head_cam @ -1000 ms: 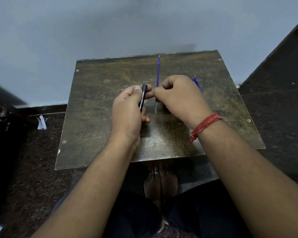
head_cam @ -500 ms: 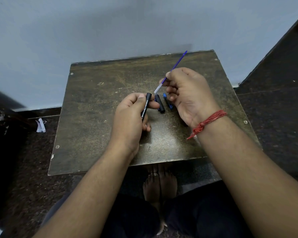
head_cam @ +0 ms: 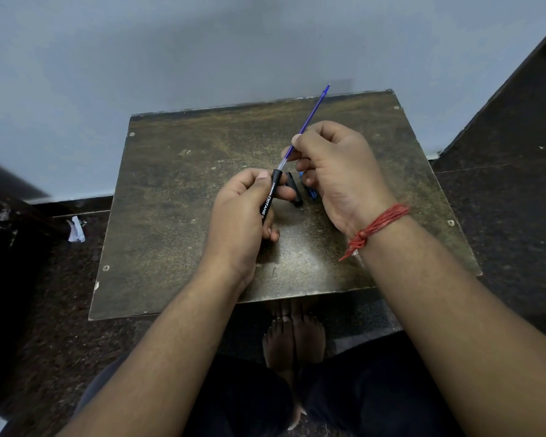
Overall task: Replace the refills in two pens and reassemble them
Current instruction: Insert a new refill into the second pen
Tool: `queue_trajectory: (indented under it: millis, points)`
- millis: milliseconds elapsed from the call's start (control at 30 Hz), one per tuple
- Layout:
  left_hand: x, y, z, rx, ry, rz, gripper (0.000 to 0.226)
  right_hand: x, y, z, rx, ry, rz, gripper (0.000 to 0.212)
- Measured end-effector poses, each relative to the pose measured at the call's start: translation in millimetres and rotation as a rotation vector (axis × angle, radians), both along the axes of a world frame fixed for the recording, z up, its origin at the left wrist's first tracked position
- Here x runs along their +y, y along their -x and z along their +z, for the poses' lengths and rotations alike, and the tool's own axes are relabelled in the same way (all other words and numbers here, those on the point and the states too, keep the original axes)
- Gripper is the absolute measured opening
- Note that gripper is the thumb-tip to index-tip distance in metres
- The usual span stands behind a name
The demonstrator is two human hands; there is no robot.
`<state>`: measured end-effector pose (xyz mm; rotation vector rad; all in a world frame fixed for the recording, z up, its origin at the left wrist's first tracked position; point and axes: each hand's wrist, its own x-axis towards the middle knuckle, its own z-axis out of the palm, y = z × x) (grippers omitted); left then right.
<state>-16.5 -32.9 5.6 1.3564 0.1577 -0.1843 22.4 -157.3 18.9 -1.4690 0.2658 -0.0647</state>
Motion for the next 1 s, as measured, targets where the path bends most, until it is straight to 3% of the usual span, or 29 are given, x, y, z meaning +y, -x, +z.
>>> queue_trajectory:
  millis: [367, 733, 900, 1000]
  points:
    - [2.9, -1.8, 2.7, -0.023, 0.039, 0.060, 0.024, 4.3, 5.0, -1.8, -0.026, 0.139, 0.170, 0.011]
    - [1.4, -0.1, 1.0, -0.092, -0.052, -0.005, 0.025, -1.0, 2.2, 1.1, -0.010, -0.013, 0.045, 0.021]
    - [1.7, -0.4, 2.1, -0.071, -0.023, 0.015, 0.025, -2.3, 2.6, -5.2, -0.010, 0.032, 0.220, 0.017]
    - [2.6, -0.8, 2.7, -0.059, 0.004, 0.028, 0.024, -1.4, 1.8, -4.7, -0.012, 0.096, 0.204, 0.031]
